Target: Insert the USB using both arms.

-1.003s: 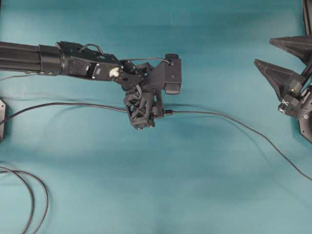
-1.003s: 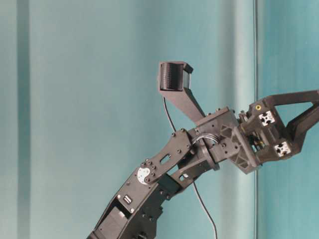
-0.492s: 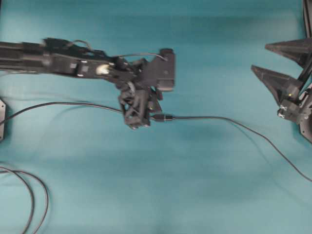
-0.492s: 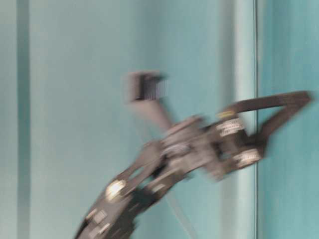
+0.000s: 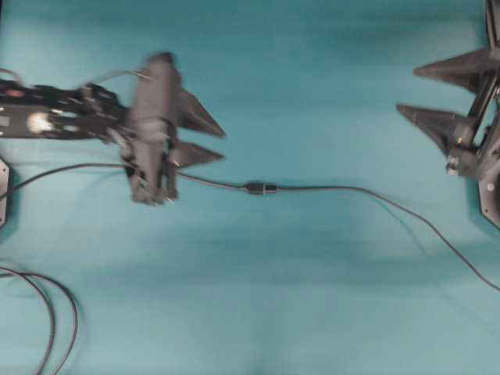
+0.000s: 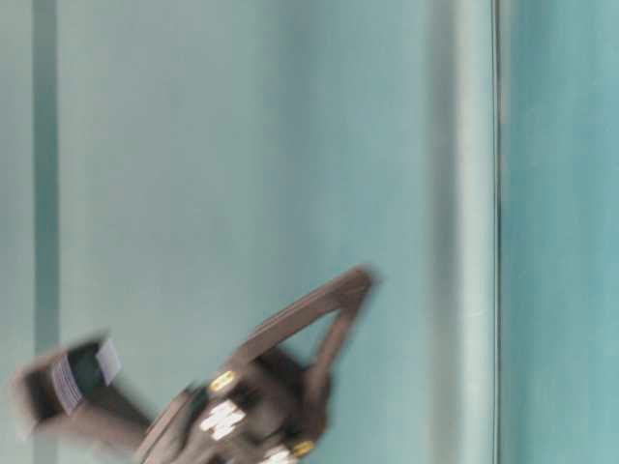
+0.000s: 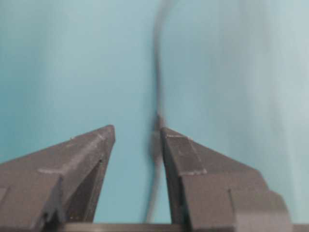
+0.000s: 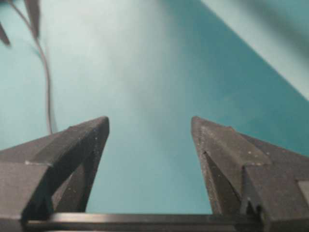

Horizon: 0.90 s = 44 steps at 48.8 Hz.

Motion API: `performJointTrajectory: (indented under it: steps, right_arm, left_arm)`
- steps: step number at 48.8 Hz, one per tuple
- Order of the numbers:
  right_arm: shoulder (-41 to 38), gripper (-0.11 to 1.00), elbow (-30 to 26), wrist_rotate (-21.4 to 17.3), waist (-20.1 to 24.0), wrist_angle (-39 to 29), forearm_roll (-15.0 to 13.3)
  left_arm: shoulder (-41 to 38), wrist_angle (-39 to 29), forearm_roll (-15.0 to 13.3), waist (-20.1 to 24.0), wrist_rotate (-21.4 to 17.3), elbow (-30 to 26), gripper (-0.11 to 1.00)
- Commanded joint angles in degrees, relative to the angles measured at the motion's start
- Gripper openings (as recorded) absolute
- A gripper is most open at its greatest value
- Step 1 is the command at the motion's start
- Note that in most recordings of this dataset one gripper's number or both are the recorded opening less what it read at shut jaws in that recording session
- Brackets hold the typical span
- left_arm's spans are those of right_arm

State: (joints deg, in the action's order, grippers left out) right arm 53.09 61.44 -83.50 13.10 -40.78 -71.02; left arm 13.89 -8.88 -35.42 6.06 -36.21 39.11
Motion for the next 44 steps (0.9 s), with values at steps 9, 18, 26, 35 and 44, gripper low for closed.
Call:
performJointTrajectory:
  steps: [9,18,26,35,44]
  right_arm:
    - [2.90,0.81,2.64,5.98,-5.89,5.80,4.92]
    - [2.90,0.87,4.04,9.67,-6.77,9.49,7.38]
    - [2.99,0.87,4.57,10.55,-6.77,10.28,7.38]
    - [2.99,0.87,5.98,13.80,-6.77,12.83,7.38]
    - [3.08,0.87,6.94,18.90,-6.77,13.10,7.38]
  left_arm:
    - [13.01,11.69,-0.35,-0.88,0.53,8.79,0.81]
    - [20.92,13.10,-0.35,-1.76,0.79,13.80,0.81]
    - [29.97,14.33,-0.44,-4.04,2.11,19.69,0.81]
    - [40.52,14.41,-0.44,-5.19,3.60,26.10,0.80]
    - [44.30,12.22,-0.44,-5.19,3.25,29.44,0.80]
